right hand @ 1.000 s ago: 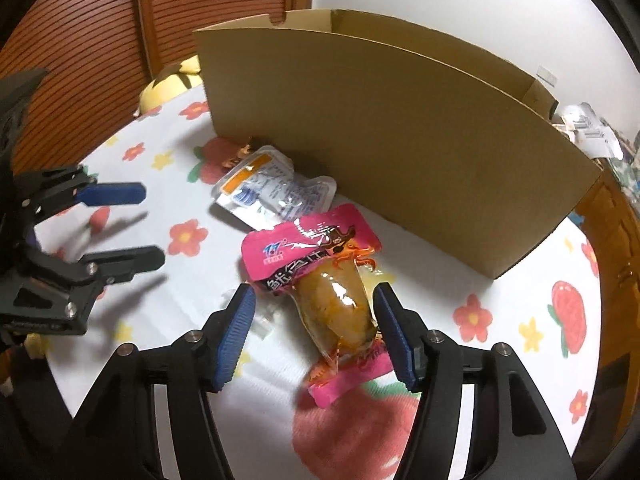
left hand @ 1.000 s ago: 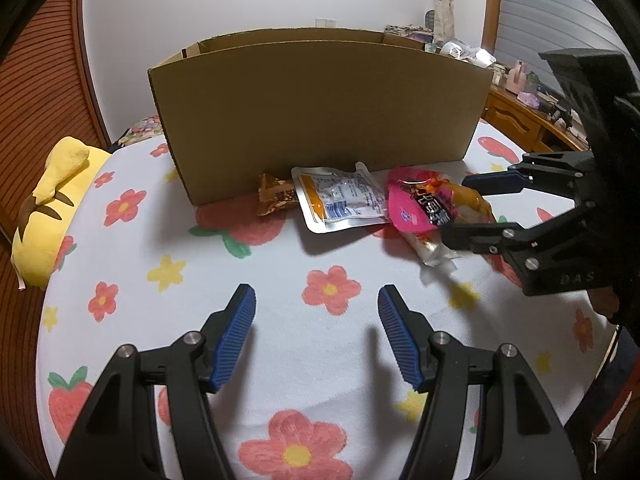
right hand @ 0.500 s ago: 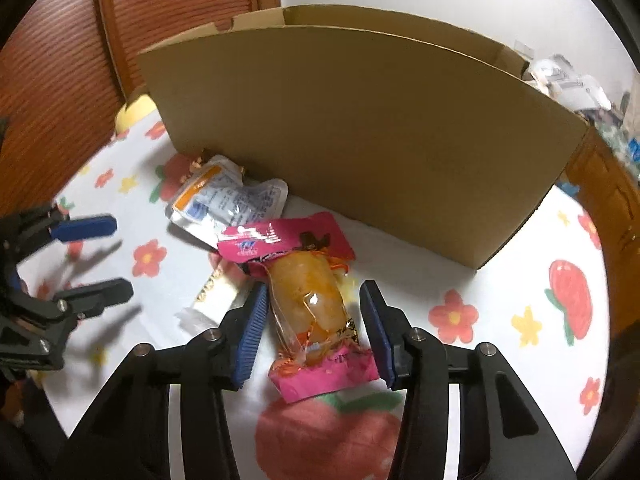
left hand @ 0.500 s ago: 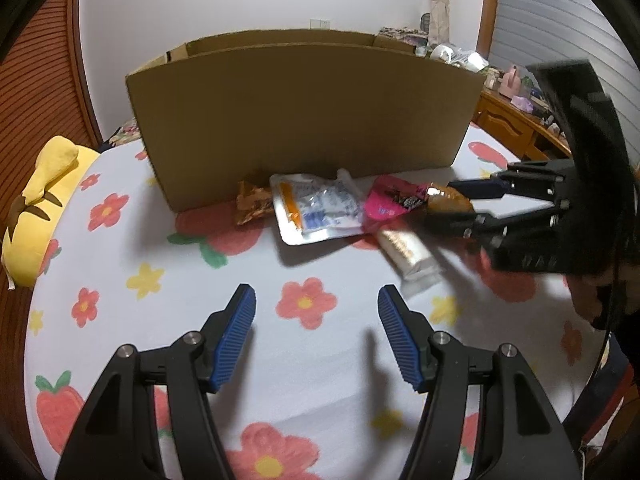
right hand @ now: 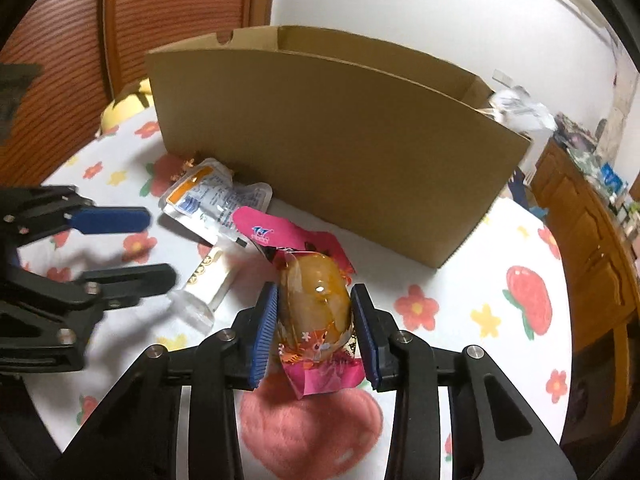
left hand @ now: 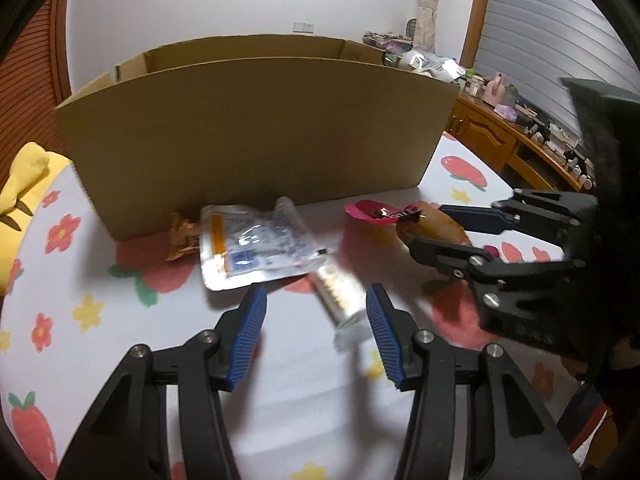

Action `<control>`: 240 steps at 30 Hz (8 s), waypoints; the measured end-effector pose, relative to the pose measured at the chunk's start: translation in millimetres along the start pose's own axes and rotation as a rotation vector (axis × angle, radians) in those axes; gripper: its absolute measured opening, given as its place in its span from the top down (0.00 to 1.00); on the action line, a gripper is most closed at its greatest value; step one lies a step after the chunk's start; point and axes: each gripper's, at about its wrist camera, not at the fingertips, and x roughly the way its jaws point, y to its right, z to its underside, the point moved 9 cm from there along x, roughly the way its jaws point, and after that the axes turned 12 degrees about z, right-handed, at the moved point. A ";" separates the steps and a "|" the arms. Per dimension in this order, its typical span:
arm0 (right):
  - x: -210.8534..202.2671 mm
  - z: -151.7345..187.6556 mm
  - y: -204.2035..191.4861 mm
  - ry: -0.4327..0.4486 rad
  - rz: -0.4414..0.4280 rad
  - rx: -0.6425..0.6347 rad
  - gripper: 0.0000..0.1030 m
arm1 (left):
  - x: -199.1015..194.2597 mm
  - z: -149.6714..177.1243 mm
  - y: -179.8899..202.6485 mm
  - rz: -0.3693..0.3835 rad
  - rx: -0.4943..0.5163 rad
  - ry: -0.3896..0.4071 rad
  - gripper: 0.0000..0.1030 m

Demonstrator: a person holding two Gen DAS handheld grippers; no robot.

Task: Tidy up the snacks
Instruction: 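Grasp the pink-wrapped bread with the right tool while the left tool grasps the small white bar, then lift both packs and carry them over the open box, then open both tools to drop the packs into the box, then withdraw both tools from the box toward the remaining packs, then grasp the white-orange pouch with the right tool and lift it, then grasp the copper-wrapped candy with the left tool while the right tool holds the pouch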

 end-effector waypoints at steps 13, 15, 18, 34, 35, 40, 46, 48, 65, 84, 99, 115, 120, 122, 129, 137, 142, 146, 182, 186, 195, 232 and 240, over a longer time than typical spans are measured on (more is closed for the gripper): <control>-29.3 7.0 10.1 0.053 -0.027 0.050 0.64 | 35.8 -4.4 5.8 -0.072 0.027 -0.080 0.56; -30.9 7.6 12.1 0.055 -0.032 0.063 0.64 | 36.7 -3.3 6.2 -0.072 0.043 -0.085 0.65; -33.9 9.8 14.5 0.056 -0.040 0.077 0.64 | 34.5 -1.3 7.5 -0.055 0.044 -0.085 0.80; -40.1 17.5 15.1 0.055 -0.061 0.117 0.64 | -17.3 -4.3 21.6 -0.004 0.062 -0.010 0.80; -41.2 17.4 15.0 0.057 -0.062 0.120 0.64 | -20.8 -5.8 22.4 -0.003 0.063 -0.002 0.81; -47.4 18.5 13.9 0.068 -0.068 0.134 0.64 | -38.9 -13.0 26.8 0.001 0.073 0.040 0.81; -54.7 20.4 13.2 0.076 -0.071 0.142 0.64 | -54.9 -23.4 28.4 -0.003 0.084 0.080 0.80; -56.9 19.5 12.6 0.078 -0.066 0.138 0.64 | -59.3 -25.7 29.3 -0.008 0.089 0.090 0.80; -88.5 -38.9 13.0 0.220 -0.091 0.120 0.64 | -78.6 -91.9 3.3 -0.049 0.108 0.173 0.80; -52.1 -129.8 28.5 0.290 -0.114 0.104 0.64 | -40.5 -155.2 -60.8 -0.095 0.070 0.173 0.78; -8.4 -159.7 24.8 0.263 -0.084 0.095 0.64 | -36.8 -147.1 -68.4 -0.096 0.066 0.159 0.72; 20.4 -151.8 23.3 0.197 -0.055 0.106 0.71 | -47.8 -133.6 -62.7 -0.070 0.072 0.165 0.66; 15.7 -152.7 22.7 0.206 -0.060 0.107 0.73 | -51.3 -129.7 -62.8 -0.074 0.072 0.168 0.66; 9.5 -151.6 22.0 0.215 -0.064 0.111 0.73 | -54.9 -126.8 -62.1 -0.076 0.073 0.170 0.66; -23.1 -143.2 15.3 0.244 -0.071 0.116 0.71 | -73.0 -108.2 -58.8 -0.085 0.065 0.179 0.65; -57.0 -123.7 1.1 0.252 -0.077 0.128 0.65 | -94.7 -74.9 -54.0 -0.110 0.070 0.174 0.62; -67.8 -103.9 -12.9 0.238 -0.077 0.122 0.62 | -96.1 -49.6 -55.7 -0.121 0.065 0.146 0.62; -72.2 -88.6 -21.2 0.222 -0.082 0.128 0.57 | -96.1 -31.4 -58.8 -0.128 0.057 0.126 0.62; 54.8 -63.9 -73.0 -0.028 -0.123 0.138 0.21 | -99.3 36.7 -87.5 -0.154 -0.002 0.055 0.59; 64.8 -62.7 -71.8 -0.053 -0.134 0.151 0.20 | -98.8 37.8 -86.9 -0.151 -0.007 0.054 0.59; 62.3 -60.4 -82.0 -0.060 -0.148 0.091 0.21 | -97.1 41.3 -87.5 -0.146 -0.017 0.049 0.59; -24.7 -8.8 -64.3 0.054 -0.269 0.080 0.97 | -42.2 -2.4 -79.5 -0.093 -0.035 0.020 0.52; -28.0 -6.6 -60.7 0.082 -0.272 0.077 0.98 | -14.7 -24.9 -89.6 -0.100 -0.049 0.004 0.49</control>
